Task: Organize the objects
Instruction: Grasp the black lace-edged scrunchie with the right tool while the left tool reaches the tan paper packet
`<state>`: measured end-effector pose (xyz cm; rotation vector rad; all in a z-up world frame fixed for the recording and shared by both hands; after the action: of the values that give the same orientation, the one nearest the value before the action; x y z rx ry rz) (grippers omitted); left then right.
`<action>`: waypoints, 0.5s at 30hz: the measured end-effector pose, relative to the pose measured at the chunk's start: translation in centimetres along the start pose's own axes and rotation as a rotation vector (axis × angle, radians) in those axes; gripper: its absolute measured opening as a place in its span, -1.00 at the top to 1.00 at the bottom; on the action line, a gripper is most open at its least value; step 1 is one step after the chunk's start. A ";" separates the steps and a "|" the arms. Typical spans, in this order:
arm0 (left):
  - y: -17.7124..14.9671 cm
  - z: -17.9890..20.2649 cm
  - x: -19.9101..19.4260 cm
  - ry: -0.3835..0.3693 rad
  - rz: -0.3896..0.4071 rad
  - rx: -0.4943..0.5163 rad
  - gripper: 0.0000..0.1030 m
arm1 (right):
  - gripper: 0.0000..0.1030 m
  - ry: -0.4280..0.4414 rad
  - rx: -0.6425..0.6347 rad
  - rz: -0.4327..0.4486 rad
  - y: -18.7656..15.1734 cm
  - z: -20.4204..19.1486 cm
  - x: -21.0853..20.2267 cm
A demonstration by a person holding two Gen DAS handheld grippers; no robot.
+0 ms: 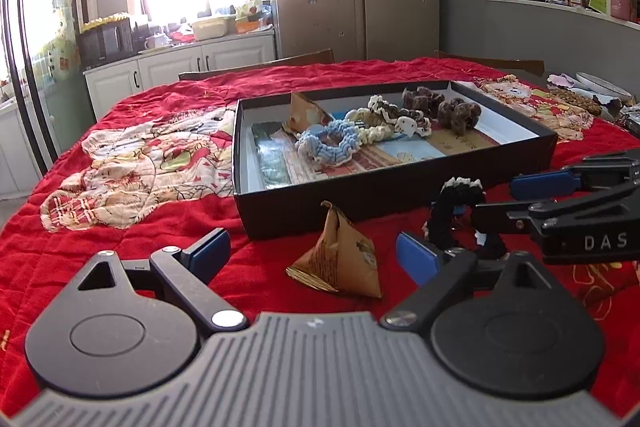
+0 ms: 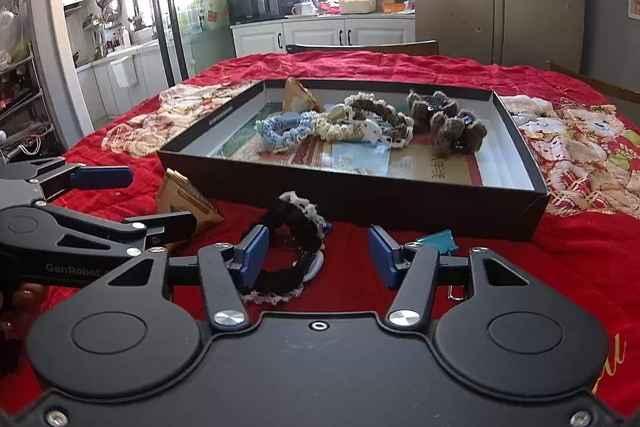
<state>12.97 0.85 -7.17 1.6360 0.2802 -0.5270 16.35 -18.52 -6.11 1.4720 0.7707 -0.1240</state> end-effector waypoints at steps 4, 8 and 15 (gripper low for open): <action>-0.2 0.2 0.3 -0.004 -0.010 0.000 -0.83 | -0.02 -0.001 -0.002 -0.020 -0.3 0.0 0.7; -0.3 0.4 0.7 -0.017 -0.025 0.007 -0.74 | 0.02 0.000 0.004 -0.039 -0.6 0.2 1.2; -0.5 0.4 1.5 -0.032 -0.062 -0.008 -0.54 | 0.12 0.007 0.021 -0.058 -0.9 0.4 1.7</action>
<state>13.94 0.34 -8.34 1.6139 0.3093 -0.5979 17.34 -18.41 -7.81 1.4706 0.8199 -0.1717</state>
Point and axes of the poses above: each gripper's, at about its wrist camera, not at the fingertips, and x roughly the way its jaws point, z to its right, y to its top, the point moved 5 cm from there along x, roughly the way its jaws point, and after that the axes turned 1 degree about z, right-handed, at the moved point
